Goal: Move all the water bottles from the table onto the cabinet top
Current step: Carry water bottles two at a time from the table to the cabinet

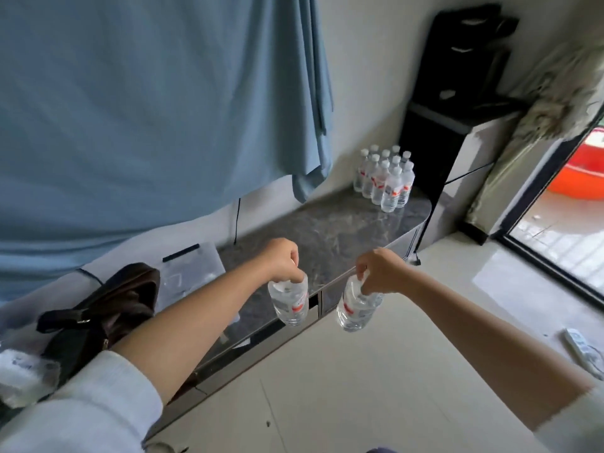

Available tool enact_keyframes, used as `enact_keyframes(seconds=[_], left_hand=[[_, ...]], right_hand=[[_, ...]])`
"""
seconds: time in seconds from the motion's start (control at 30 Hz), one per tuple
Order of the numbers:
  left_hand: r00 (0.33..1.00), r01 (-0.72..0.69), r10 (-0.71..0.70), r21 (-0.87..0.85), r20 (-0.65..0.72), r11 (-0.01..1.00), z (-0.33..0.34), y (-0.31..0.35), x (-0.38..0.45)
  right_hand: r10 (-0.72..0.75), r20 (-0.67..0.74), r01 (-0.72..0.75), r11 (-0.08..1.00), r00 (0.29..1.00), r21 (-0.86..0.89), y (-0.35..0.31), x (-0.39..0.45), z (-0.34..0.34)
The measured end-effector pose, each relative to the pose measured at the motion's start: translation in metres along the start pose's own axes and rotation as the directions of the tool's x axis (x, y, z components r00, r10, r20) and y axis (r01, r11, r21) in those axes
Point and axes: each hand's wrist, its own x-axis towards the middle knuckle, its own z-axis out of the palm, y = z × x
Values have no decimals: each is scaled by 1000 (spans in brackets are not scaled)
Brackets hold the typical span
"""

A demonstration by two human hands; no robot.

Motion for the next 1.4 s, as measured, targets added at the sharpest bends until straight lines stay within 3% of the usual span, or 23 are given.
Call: enact_keyframes(seconds=[0.17,0.37,0.63,0.83,1.2,1.4], left_hand=[[999,-37,38,-45,10,998,-11,34,100],[997,-35,40,-74,60,997,-12,90,204],[995,-43,49,-64,90,997,-12,173,344],[995,-31,33,-24,94,999,-20,220,442],[975,61,-52,-35,216,997,8,252,583],[967,132,-113,-67,229,989,39,274,630]], right_hand=[[137,-50,-133,989,989,69,57,67,-42],[210,-8,-208,971,978,117,144,146,-89],[144,-1,-142,980,990,137,259,249,-166],[172,20,-173,977,985,121,332,333,-211],[328,39,-330,943,944,50,428,458,-245],[310,116,-312,950,944,-1,473,517,-241]])
